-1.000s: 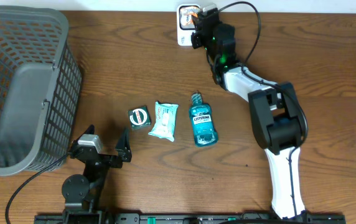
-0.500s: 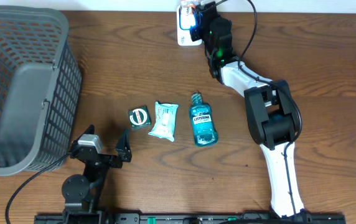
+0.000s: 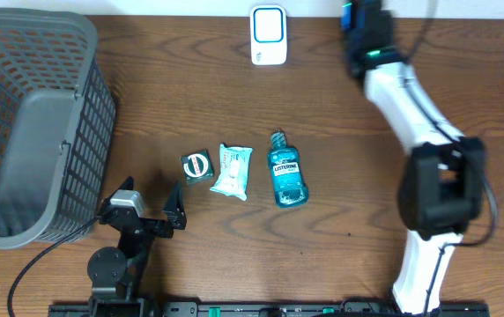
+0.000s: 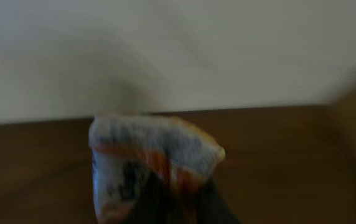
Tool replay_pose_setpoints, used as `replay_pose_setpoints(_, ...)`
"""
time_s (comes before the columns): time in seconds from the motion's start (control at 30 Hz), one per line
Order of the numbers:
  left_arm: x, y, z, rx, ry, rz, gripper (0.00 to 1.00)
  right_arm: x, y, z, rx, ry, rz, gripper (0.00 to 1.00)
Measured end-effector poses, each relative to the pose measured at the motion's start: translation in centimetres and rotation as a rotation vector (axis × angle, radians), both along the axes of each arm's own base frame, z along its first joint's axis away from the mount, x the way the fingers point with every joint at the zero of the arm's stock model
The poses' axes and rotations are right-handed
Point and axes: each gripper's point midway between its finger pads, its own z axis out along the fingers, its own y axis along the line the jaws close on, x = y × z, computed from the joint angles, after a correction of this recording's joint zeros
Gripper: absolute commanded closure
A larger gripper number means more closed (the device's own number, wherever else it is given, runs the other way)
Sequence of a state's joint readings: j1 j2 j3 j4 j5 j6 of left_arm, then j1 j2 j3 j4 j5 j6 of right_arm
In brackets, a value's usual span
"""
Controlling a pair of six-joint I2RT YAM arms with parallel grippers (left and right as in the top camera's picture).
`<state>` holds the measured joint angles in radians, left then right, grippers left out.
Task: Scan the item barcode
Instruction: 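Move the orange pack to the right table edge and release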
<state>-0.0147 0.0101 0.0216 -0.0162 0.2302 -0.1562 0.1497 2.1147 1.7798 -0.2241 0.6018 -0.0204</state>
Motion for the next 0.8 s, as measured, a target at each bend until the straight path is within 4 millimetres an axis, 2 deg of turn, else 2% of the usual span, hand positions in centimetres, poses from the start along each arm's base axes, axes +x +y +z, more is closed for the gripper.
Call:
replay_pose_setpoints(0.07,0.0,0.0,0.0,0.0,0.0,0.0,0.02,-1.7,-5.4,0.5,-0.037,0.047,-0.122,0.99)
replay_pose_setpoints(0.1,0.0,0.0,0.0,0.0,0.0,0.0,0.02,-2.8,-8.6,-0.1,-0.053,0.095,-0.19,0.99)
replay_pose_setpoints(0.17,0.0,0.0,0.0,0.0,0.0,0.0,0.02,-4.9,-13.7,-2.0,-0.064,0.183,-0.289,0.99)
replay_pose_setpoints(0.23,0.0,0.0,0.0,0.0,0.0,0.0,0.02,-7.2,-19.2,-5.6,-0.037,0.291,-0.371,0.99)
replay_pose_setpoints(0.27,0.0,0.0,0.0,0.0,0.0,0.0,0.02,-7.7,-20.2,-6.2,-0.03,0.308,-0.385,0.99)
replay_pose_setpoints(0.3,0.0,0.0,0.0,0.0,0.0,0.0,0.02,-8.6,-22.2,-8.2,0.001,0.352,-0.406,0.99)
replay_pose_setpoints(0.37,0.0,0.0,0.0,0.0,0.0,0.0,0.02,-10.3,-24.7,-10.8,0.046,0.413,-0.436,0.99)
replay_pose_setpoints(0.5,0.0,0.0,0.0,0.0,0.0,0.0,0.02,-13.5,-28.2,-15.2,0.124,0.512,-0.492,0.99)
replay_pose_setpoints(0.53,0.0,0.0,0.0,0.0,0.0,0.0,0.02,-13.9,-28.7,-15.6,0.134,0.516,-0.501,0.8)
replay_pose_setpoints(0.57,0.0,0.0,0.0,0.0,0.0,0.0,0.02,-14.3,-29.1,-15.9,0.144,0.519,-0.507,0.43)
replay_pose_setpoints(0.6,0.0,0.0,0.0,0.0,0.0,0.0,0.02,-14.4,-29.3,-15.9,0.15,0.514,-0.511,0.17)
replay_pose_setpoints(0.63,0.0,0.0,0.0,0.0,0.0,0.0,0.02,-14.3,-29.5,-15.8,0.155,0.504,-0.513,0.01)
replay_pose_setpoints(0.8,0.0,0.0,0.0,0.0,0.0,0.0,0.02,-13.4,-28.6,-15.0,0.2,0.47,-0.462,0.01)
